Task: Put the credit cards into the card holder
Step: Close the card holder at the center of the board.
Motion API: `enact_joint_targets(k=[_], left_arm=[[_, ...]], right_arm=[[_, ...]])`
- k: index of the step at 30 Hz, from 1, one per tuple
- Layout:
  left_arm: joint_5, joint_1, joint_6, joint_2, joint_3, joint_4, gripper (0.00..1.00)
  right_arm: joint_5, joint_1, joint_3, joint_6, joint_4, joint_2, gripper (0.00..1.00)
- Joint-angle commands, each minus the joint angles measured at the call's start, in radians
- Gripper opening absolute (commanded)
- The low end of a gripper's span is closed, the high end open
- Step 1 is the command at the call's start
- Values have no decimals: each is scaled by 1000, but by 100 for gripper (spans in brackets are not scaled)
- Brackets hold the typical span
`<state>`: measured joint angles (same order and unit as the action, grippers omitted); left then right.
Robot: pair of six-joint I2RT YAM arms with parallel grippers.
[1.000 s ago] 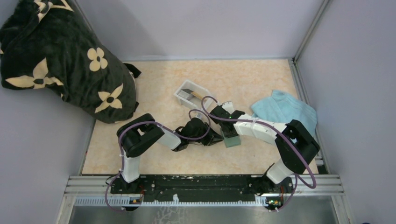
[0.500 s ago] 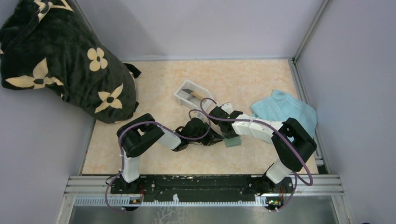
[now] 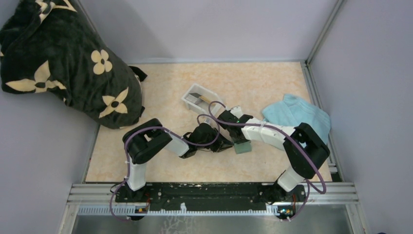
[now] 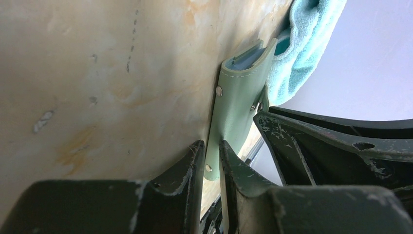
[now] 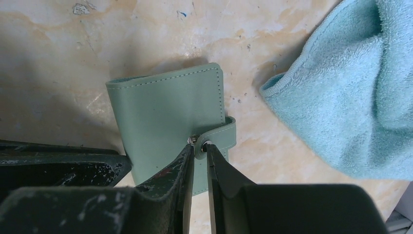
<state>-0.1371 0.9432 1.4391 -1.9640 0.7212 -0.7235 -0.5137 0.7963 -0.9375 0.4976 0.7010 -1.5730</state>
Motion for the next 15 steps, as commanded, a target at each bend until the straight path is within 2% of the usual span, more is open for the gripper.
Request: enact_joint_targets(k=[1,6,15], left_arm=[[28,8,-38,-58,-23,128,26],[25,7,-36,-64,-23,119,26],[23,6,-35,-67,-26,115,26]], right_arm=[[-36,10,-53,-1,8,29,16],[-35,11,-58,-5,14,11,9],[-63,14,-49,-6,23,-9,5]])
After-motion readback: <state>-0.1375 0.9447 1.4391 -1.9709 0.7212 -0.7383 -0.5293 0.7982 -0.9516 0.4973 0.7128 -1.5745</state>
